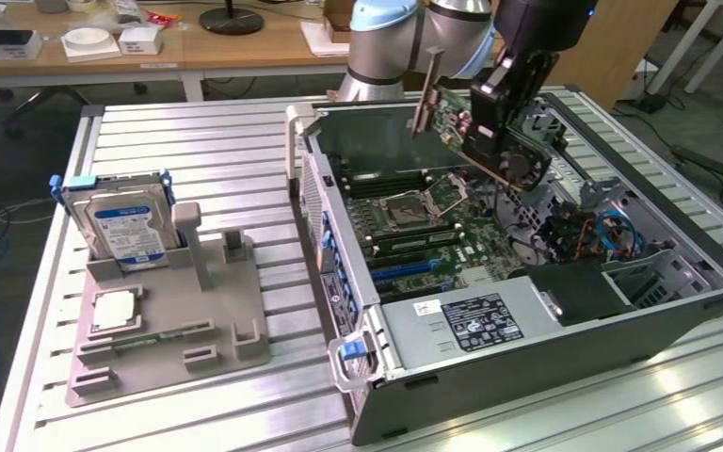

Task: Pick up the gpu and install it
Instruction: 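Insert the gpu into the slot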

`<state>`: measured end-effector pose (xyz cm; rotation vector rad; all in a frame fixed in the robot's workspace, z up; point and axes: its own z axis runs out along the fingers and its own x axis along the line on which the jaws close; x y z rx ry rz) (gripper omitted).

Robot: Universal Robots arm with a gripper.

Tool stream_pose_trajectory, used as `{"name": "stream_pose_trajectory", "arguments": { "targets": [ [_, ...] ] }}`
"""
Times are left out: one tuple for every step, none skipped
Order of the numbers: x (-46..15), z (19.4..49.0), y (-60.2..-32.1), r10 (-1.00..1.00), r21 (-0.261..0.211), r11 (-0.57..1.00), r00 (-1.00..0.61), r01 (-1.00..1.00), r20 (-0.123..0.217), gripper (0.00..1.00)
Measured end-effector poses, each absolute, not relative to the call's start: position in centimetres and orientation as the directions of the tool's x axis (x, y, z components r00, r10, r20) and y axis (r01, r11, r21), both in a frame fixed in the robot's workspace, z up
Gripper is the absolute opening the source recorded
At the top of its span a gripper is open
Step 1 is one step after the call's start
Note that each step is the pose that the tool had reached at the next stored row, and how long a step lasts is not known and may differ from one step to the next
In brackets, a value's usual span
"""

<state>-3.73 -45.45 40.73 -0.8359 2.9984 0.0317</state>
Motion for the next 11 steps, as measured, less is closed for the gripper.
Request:
{"name": "stream_pose_trajectory", "arguments": {
  "targets": [
    [-3.73, 40.72, -45.45, -0.523, 0.012, 0.852, -0.852, -0.524, -0.033, 0.27],
    [-3.74, 40.72, -45.46, -0.529, 0.012, 0.848, -0.848, -0.530, -0.033, 0.27],
    [-3.74, 40.72, -45.46, -0.537, 0.012, 0.843, -0.843, -0.538, -0.033, 0.27],
    [-3.73, 40.72, -45.46, -0.544, 0.013, 0.838, -0.838, -0.545, -0.034, 0.27],
    [-3.73, 40.72, -45.45, -0.552, 0.013, 0.833, -0.833, -0.552, -0.034, 0.27],
    [-3.73, 40.72, -45.46, -0.560, 0.013, 0.828, -0.828, -0.560, -0.034, 0.27],
    [-3.73, 40.72, -45.46, -0.567, 0.013, 0.823, -0.823, -0.568, -0.034, 0.27],
    [-3.73, 40.72, -45.46, -0.574, 0.013, 0.818, -0.818, -0.575, -0.034, 0.27],
    [-3.74, 40.71, -45.46, -0.581, 0.013, 0.813, -0.813, -0.582, -0.034, 0.27],
    [-3.73, 40.71, -45.46, -0.588, 0.013, 0.808, -0.808, -0.589, -0.034, 0.27],
    [-3.73, 40.71, -45.46, -0.596, 0.013, 0.803, -0.802, -0.596, -0.034, 0.27]
  ]
}}
